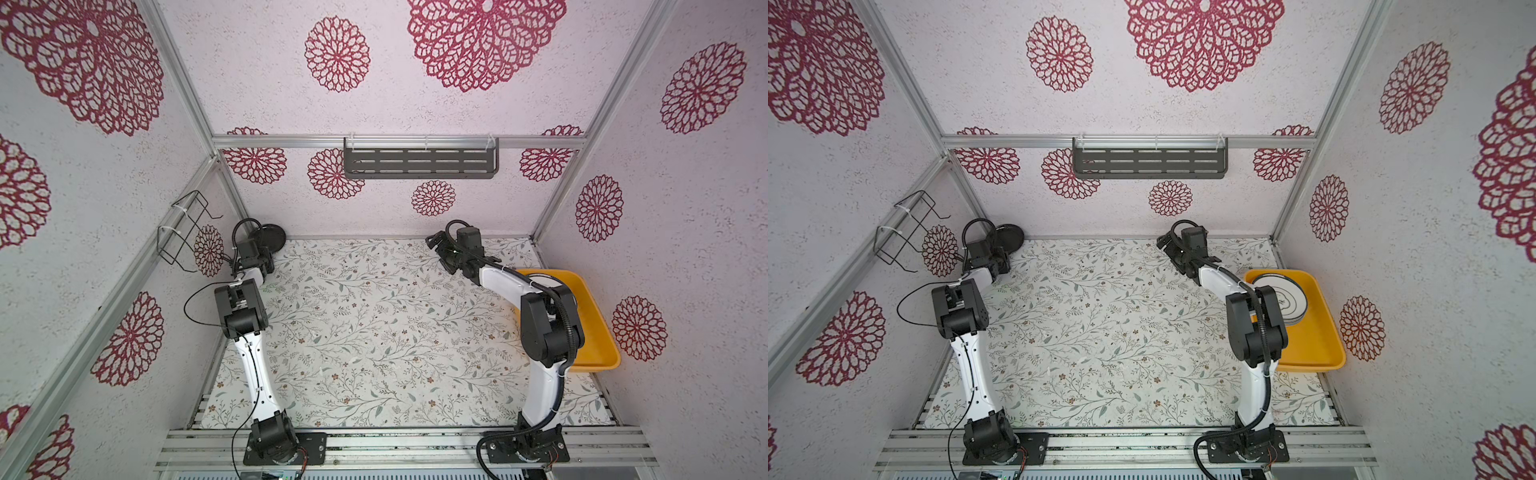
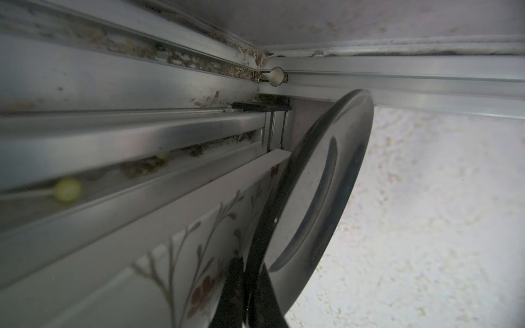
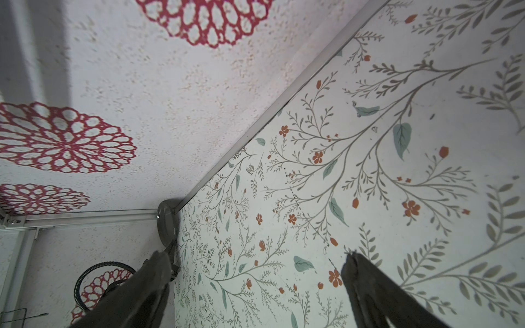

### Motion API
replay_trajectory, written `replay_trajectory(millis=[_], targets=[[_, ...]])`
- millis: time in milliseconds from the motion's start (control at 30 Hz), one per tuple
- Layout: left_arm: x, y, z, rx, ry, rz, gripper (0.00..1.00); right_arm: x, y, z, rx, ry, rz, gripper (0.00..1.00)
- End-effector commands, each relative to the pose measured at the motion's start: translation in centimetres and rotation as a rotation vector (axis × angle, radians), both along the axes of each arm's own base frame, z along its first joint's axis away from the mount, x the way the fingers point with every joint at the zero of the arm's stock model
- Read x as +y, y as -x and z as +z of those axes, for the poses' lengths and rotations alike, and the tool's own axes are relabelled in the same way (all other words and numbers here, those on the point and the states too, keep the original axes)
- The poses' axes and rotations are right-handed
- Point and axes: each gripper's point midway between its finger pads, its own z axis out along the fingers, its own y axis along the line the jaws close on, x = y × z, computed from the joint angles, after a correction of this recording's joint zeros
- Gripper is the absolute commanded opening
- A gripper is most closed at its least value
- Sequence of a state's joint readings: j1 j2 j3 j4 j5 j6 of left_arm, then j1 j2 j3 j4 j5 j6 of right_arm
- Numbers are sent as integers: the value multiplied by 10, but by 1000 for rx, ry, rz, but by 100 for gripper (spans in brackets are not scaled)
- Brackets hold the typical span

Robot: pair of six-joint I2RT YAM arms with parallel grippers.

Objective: Place the plates into the plastic bin on the countertop
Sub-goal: 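Close the left gripper on the rim of the black plate against the wall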

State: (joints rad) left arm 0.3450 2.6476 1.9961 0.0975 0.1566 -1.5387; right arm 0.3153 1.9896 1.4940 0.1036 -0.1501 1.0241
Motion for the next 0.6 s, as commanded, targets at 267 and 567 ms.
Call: replay_trajectory(millis=[267, 567], targets=[[-66, 38, -43, 212, 55, -218, 0, -16, 16, 16, -41, 40, -50, 99], [-148, 51, -12, 196, 3, -447, 0, -40, 38, 7, -9, 83, -80, 99]])
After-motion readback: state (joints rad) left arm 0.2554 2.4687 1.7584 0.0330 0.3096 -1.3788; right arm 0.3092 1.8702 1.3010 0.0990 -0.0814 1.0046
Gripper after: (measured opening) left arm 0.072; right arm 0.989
